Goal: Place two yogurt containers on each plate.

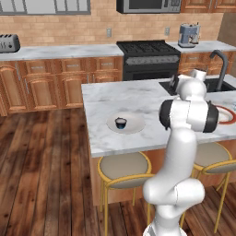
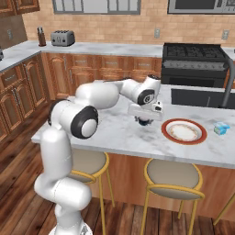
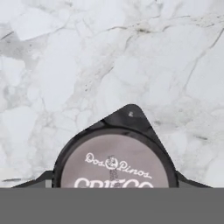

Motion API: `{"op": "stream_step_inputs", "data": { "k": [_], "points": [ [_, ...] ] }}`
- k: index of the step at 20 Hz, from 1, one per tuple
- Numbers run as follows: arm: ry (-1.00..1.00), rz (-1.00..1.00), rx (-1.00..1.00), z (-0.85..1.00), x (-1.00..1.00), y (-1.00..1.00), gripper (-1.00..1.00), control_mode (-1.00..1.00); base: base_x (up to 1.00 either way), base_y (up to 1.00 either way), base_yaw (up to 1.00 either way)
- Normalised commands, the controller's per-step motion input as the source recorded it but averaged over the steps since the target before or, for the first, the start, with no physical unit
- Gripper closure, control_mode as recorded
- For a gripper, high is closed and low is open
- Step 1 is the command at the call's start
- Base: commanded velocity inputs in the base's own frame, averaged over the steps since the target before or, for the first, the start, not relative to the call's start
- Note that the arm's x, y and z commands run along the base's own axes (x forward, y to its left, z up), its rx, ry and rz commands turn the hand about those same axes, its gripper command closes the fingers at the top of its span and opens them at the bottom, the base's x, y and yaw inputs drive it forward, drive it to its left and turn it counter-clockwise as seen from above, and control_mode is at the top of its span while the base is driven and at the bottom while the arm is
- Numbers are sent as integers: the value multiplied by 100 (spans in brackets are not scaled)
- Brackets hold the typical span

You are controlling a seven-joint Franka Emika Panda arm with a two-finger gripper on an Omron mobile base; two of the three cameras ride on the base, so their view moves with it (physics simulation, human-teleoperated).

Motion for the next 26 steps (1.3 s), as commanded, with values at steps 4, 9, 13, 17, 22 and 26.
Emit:
{"op": "stream_step_inputs", "data": {
  "k": [4,9,13,17,22,26],
  "points": [
    [-12,17,1,72,-74,66,100,-100,0,0,0],
    [0,17,0,36,-56,99,100,-100,0,0,0],
    [0,18,0,2,-35,100,100,-100,0,0,0],
    [0,17,0,13,-21,100,100,-100,0,0,0],
    [0,10,0,27,-8,98,100,-100,0,0,0],
    [7,0,-2,2,56,76,100,-100,0,0,0]
  ]
}}
